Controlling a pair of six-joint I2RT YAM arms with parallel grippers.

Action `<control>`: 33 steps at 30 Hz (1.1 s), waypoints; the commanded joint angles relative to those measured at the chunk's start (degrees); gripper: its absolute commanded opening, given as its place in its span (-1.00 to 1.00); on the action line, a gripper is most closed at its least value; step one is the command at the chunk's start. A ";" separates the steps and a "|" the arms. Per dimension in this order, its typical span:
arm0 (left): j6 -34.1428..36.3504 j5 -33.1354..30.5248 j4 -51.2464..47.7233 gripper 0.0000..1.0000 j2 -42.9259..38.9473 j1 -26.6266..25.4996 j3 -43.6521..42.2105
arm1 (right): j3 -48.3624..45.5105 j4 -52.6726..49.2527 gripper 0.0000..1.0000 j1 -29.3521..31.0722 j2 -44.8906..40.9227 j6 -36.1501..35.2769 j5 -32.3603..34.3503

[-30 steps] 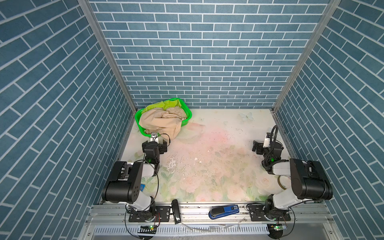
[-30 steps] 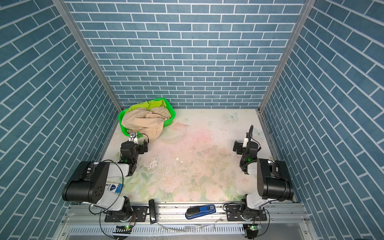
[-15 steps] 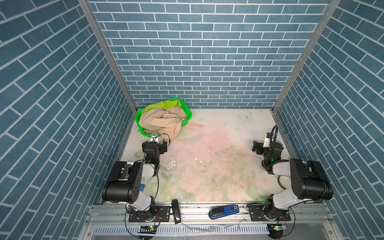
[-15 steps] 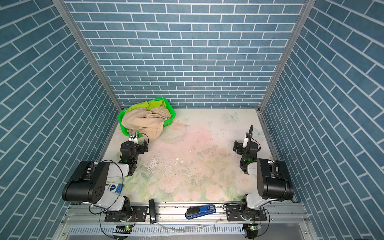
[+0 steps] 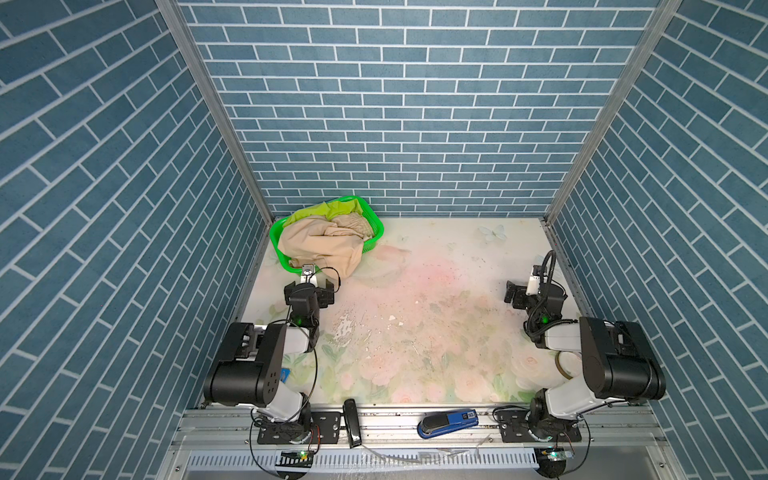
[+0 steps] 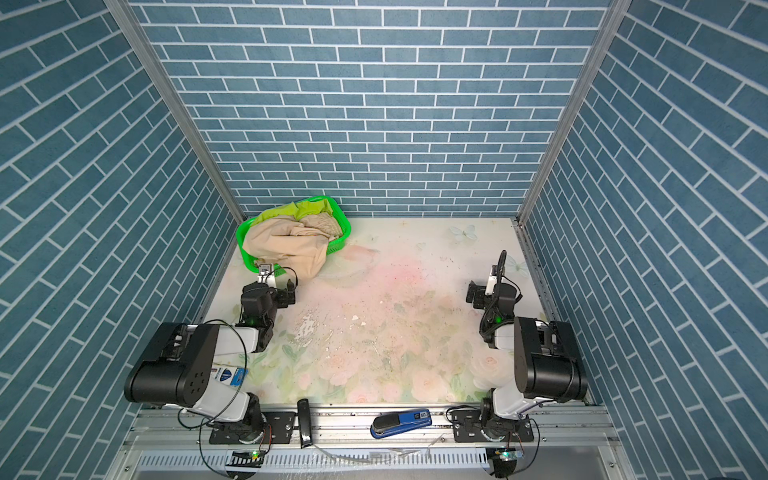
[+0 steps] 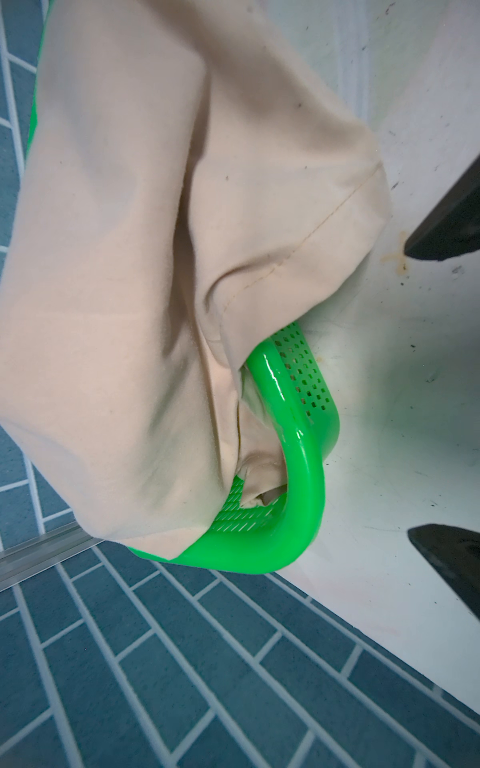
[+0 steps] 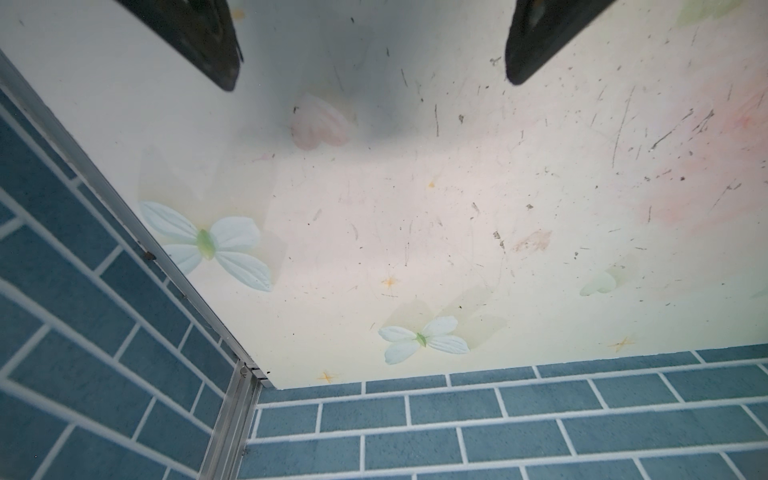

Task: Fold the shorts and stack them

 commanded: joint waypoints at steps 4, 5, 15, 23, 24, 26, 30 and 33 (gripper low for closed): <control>-0.15 -0.32 0.85 0.99 0.09 0.35 0.21 | 0.86 0.55 0.98 -0.04 0.07 -1.16 0.36; -0.15 -0.35 1.04 0.99 0.00 0.35 0.08 | 0.79 0.67 0.98 -0.11 0.11 -1.15 0.31; -7.87 -2.27 -40.66 0.99 -20.74 0.17 13.77 | 1.81 -15.64 0.88 0.58 -17.05 2.30 4.00; -10.39 9.32 -76.24 0.99 -13.74 -0.10 44.91 | 15.76 -45.42 0.84 7.16 -26.22 4.07 -10.96; -10.30 10.82 -80.01 0.99 -10.85 -0.10 49.30 | 17.79 -49.13 0.82 9.13 -26.92 3.33 -10.83; -10.32 13.24 -85.26 0.99 -5.66 -0.18 55.90 | 20.35 -54.01 0.82 12.05 -28.48 2.65 -11.26; -8.88 14.33 -88.04 0.99 2.97 -1.67 62.67 | 22.94 -60.81 0.83 16.03 -31.36 1.99 -10.08; -6.82 13.40 -87.26 0.99 8.32 -2.97 65.04 | 22.75 -61.98 0.83 17.57 -32.15 3.00 -9.82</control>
